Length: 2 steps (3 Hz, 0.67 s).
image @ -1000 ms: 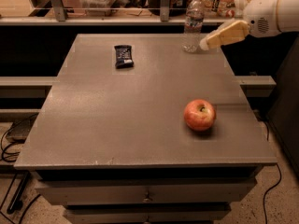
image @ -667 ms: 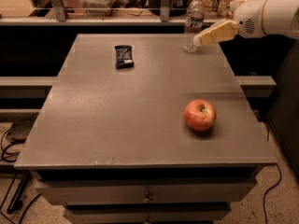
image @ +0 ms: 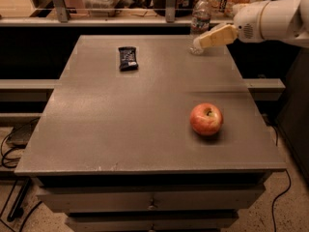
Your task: Pick water bottle
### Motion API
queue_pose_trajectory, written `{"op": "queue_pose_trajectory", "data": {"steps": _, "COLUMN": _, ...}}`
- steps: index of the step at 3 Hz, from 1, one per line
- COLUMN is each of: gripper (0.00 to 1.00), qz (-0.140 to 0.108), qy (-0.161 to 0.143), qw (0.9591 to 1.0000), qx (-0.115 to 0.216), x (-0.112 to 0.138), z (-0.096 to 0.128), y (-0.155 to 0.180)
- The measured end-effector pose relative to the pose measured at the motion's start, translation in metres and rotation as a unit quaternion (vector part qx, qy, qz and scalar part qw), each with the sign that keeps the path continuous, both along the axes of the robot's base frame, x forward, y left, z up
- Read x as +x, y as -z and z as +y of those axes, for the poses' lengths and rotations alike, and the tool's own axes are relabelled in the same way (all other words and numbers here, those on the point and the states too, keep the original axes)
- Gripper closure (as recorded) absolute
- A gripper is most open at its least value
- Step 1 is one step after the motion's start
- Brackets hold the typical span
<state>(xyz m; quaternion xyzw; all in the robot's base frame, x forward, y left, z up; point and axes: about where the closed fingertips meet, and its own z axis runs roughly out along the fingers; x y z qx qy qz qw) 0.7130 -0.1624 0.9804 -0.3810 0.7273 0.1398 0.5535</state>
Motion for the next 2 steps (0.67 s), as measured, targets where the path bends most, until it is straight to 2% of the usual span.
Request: {"op": "queue_pose_trajectory", "data": {"steps": 2, "gripper": 0.0, "qz": 0.009, "qy": 0.022, "qw": 0.9993, "qx": 0.028, "x": 0.037, "z": 0.013, "y": 0.026}}
